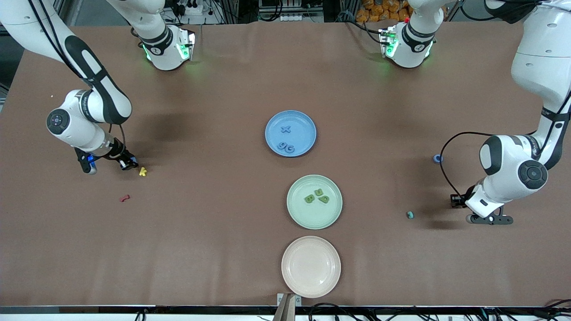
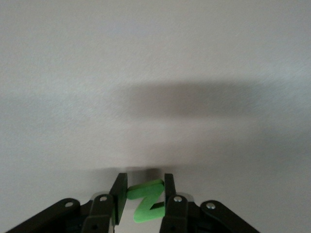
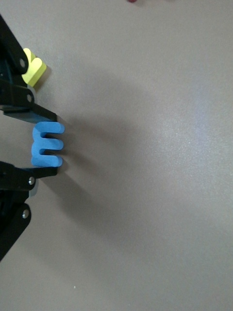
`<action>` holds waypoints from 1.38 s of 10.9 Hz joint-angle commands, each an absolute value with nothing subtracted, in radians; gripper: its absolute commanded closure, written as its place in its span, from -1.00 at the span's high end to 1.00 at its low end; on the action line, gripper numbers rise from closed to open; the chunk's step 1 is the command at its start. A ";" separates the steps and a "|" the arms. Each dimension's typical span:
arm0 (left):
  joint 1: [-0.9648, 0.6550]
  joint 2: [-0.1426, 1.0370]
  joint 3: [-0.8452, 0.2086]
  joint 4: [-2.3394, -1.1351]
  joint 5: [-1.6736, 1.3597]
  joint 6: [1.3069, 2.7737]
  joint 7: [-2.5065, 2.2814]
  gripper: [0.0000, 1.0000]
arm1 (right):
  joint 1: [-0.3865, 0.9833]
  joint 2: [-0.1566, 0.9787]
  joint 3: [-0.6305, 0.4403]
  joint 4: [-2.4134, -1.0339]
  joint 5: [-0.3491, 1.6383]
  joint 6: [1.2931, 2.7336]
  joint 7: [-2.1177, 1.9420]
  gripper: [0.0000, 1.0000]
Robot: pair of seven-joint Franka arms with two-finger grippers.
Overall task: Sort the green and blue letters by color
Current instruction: 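Grasp the blue E with the right gripper while the left grasps the Z, then release the E on the blue plate while the left releases Z on green plate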
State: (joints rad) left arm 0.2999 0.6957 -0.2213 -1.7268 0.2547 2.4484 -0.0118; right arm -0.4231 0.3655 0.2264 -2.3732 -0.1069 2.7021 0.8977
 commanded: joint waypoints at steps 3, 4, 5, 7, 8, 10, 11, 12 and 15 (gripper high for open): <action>0.177 0.678 -0.219 -1.661 0.261 2.326 -0.272 -1.00 | -0.315 0.262 0.233 -2.316 -0.104 2.522 0.952 -1.00; 0.138 0.677 -0.219 -1.661 0.259 2.322 -0.364 -1.00 | -0.286 0.256 0.241 -2.297 -0.104 2.508 1.012 -1.00; 0.091 0.676 -0.219 -1.660 0.259 2.322 -0.479 -1.00 | -0.241 0.255 0.264 -2.271 -0.104 2.497 1.104 -1.00; 0.004 0.672 -0.222 -1.660 0.258 2.322 -0.688 -1.00 | -0.131 0.256 0.293 -2.220 -0.104 2.493 1.288 -1.00; -0.033 0.670 -0.222 -1.658 0.258 2.322 -0.772 -1.00 | -0.083 0.258 0.308 -2.195 -0.104 2.485 1.357 -1.00; -0.104 0.670 -0.248 -1.628 0.223 2.322 -0.929 -1.00 | 0.025 0.265 0.327 -2.145 -0.104 2.484 1.506 -1.00; -0.124 0.670 -0.265 -1.612 0.200 2.322 -0.990 -1.00 | 0.070 0.273 0.327 -2.117 -0.106 2.484 1.575 -1.00; -0.153 0.672 -0.268 -1.594 0.195 2.322 -1.056 -1.00 | 0.113 0.296 0.328 -2.088 -0.106 2.485 1.626 -1.00; -0.250 0.686 -0.268 -1.521 0.187 2.335 -1.260 -1.00 | 0.272 0.400 0.327 -1.956 -0.109 2.494 1.831 -1.00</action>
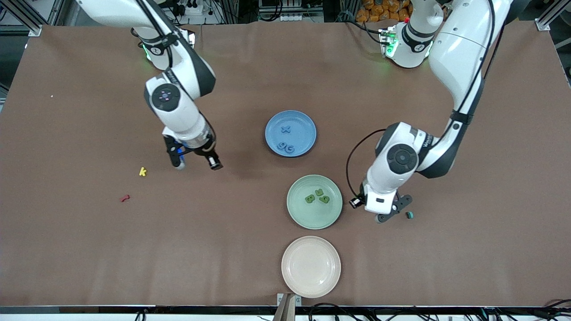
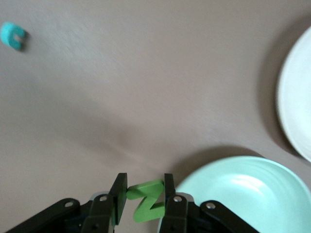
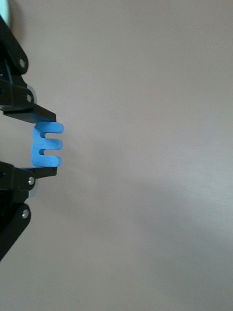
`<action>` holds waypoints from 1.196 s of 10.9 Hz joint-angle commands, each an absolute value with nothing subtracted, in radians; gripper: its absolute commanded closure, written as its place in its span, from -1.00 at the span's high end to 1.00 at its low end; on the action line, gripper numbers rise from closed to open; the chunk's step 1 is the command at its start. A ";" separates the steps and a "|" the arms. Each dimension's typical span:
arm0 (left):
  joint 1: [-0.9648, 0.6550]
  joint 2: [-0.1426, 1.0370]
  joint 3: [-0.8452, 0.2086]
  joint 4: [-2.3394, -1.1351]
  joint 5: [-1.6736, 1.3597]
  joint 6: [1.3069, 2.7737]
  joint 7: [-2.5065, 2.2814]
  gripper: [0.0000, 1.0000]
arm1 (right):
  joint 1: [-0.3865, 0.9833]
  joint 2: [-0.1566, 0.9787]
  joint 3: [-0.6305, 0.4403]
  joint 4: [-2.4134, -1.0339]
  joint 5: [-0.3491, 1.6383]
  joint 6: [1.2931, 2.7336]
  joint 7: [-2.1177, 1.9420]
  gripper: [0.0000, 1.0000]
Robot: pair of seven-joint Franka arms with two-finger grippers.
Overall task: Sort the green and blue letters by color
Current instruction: 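Release the E on the blue plate while the left releases Z on green plate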
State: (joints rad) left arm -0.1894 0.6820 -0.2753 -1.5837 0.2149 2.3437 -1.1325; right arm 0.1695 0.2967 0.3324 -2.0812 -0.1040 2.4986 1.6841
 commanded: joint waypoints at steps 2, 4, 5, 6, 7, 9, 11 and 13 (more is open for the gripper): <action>-0.306 0.704 -0.265 -1.499 0.187 2.374 -1.342 -1.00 | 0.384 0.471 0.324 -1.876 -0.124 2.494 1.957 -1.00; -0.360 0.710 -0.253 -1.497 0.198 2.427 -1.437 -1.00 | 0.510 0.534 0.278 -1.812 -0.124 2.494 2.041 -1.00; -0.379 0.715 -0.242 -1.497 0.198 2.430 -1.449 -1.00 | 0.550 0.551 0.270 -1.807 -0.126 2.497 2.069 -1.00; -0.399 0.721 -0.226 -1.497 0.198 2.436 -1.453 -1.00 | 0.584 0.578 0.270 -1.793 -0.129 2.500 2.091 -1.00; -0.420 0.729 -0.215 -1.494 0.199 2.471 -1.468 -1.00 | 0.615 0.606 0.270 -1.769 -0.132 2.500 2.114 -0.99; -0.486 0.738 -0.158 -1.479 0.198 2.493 -1.512 -1.00 | 0.655 0.629 0.270 -1.764 -0.164 2.502 2.144 -0.65; -0.502 0.735 -0.137 -1.479 0.201 2.493 -1.508 0.99 | 0.658 0.629 0.270 -1.764 -0.184 2.499 2.143 0.67; -0.483 0.727 -0.137 -1.480 0.201 2.491 -1.502 1.00 | 0.643 0.603 0.270 -1.767 -0.208 2.484 2.138 1.00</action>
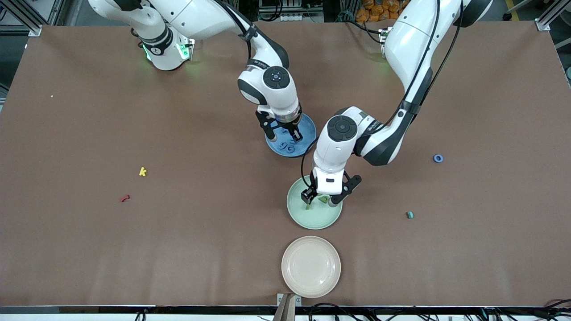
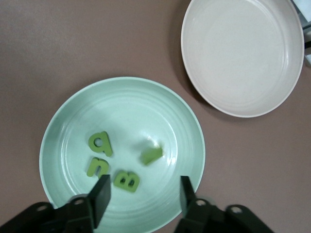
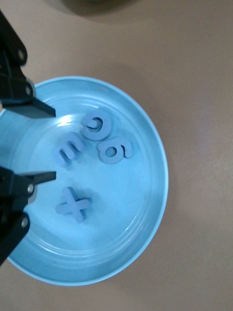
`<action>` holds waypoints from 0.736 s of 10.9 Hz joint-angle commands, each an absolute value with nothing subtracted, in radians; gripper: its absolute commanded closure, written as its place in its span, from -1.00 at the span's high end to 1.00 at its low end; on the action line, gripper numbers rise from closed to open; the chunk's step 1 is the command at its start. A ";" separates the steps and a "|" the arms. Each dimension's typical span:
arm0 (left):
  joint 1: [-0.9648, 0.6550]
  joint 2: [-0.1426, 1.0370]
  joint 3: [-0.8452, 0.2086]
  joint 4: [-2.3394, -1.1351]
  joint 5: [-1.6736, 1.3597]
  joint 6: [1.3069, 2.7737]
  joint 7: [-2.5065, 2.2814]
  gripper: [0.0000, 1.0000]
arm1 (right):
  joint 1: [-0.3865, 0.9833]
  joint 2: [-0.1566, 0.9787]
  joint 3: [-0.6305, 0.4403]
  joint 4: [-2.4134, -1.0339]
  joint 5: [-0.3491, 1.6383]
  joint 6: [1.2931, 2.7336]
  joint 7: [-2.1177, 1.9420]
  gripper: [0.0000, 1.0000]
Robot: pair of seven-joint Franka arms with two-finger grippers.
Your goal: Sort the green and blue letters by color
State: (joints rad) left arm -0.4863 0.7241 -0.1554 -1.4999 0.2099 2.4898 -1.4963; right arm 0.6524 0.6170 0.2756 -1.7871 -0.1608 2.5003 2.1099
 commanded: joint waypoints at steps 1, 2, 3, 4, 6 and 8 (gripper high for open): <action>-0.457 0.724 -0.137 -1.480 0.201 2.490 -1.487 1.00 | 0.620 0.571 0.271 -1.778 -0.210 2.480 2.123 1.00; -0.440 0.719 -0.137 -1.480 0.202 2.482 -1.479 1.00 | 0.597 0.530 0.272 -1.790 -0.209 2.438 2.073 1.00; -0.401 0.715 -0.137 -1.480 0.204 2.447 -1.442 1.00 | 0.569 0.496 0.272 -1.793 -0.207 2.369 2.015 1.00; -0.364 0.709 -0.138 -1.479 0.204 2.389 -1.358 1.00 | 0.534 0.462 0.275 -1.793 -0.204 2.311 1.944 1.00; -0.304 0.681 -0.143 -1.480 0.190 2.285 -1.237 1.00 | 0.468 0.414 0.276 -1.804 -0.202 2.240 1.815 1.00; -0.253 0.661 -0.152 -1.482 0.187 2.218 -1.145 1.00 | 0.398 0.367 0.276 -1.828 -0.199 2.235 1.702 1.00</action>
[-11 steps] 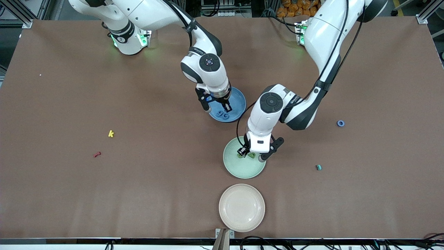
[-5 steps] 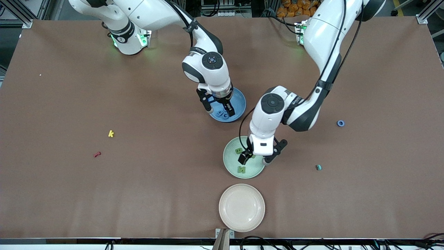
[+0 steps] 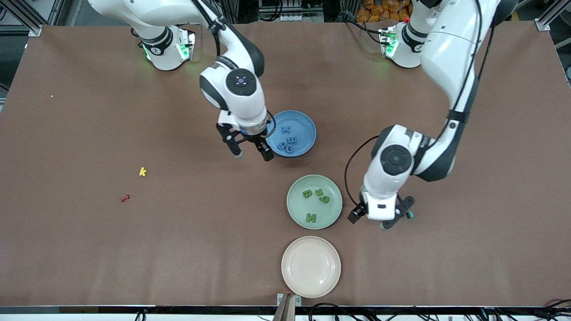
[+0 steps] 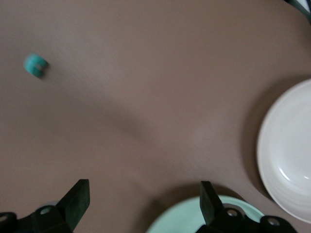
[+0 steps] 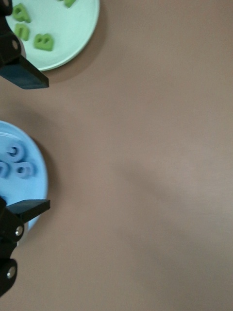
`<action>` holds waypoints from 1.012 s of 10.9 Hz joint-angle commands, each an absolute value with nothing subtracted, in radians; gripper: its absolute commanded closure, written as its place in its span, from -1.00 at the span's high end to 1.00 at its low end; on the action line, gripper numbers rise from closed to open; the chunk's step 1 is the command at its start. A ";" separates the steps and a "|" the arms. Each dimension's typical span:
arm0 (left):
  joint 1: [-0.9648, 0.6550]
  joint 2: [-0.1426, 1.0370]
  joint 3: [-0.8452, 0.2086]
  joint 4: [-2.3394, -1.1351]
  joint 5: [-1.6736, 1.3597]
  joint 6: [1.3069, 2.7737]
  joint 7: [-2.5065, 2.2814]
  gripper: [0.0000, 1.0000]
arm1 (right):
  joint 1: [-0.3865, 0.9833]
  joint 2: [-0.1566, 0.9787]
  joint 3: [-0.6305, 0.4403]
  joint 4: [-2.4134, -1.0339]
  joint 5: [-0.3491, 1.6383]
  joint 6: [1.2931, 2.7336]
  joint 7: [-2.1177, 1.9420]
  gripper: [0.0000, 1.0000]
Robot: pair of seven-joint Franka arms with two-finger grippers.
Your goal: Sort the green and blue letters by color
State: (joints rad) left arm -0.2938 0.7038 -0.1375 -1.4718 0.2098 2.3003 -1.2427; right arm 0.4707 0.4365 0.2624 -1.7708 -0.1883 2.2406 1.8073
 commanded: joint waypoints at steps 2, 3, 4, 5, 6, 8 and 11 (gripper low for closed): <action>-0.195 0.620 -0.155 -1.483 0.180 2.162 -1.065 1.00 | 0.313 0.310 0.278 -1.830 -0.193 2.180 1.538 1.00; -0.178 0.606 -0.153 -1.482 0.157 2.145 -1.031 1.00 | 0.273 0.278 0.278 -1.830 -0.183 2.159 1.454 1.00; -0.160 0.592 -0.153 -1.482 0.147 2.132 -1.010 1.00 | 0.238 0.253 0.278 -1.829 -0.163 2.132 1.377 1.00; -0.141 0.578 -0.155 -1.482 0.141 2.103 -0.984 1.00 | 0.201 0.223 0.278 -1.830 -0.149 2.108 1.288 1.00; -0.129 0.557 -0.155 -1.482 0.120 2.068 -0.939 1.00 | 0.168 0.197 0.278 -1.829 -0.141 2.082 1.203 1.00; -0.094 0.496 -0.153 -1.488 0.091 1.956 -0.852 1.00 | 0.100 0.155 0.278 -1.827 -0.140 2.043 1.045 1.00; -0.017 0.360 -0.176 -1.607 0.048 1.879 -0.775 1.00 | 0.006 0.118 0.272 -1.818 -0.141 1.990 0.780 1.00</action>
State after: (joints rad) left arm -0.0796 0.4891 -0.1466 -1.4706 0.0964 1.9040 -0.8506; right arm 0.0731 0.1665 0.2625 -1.7914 -0.1581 2.0224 0.9643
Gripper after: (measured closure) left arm 0.000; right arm 0.000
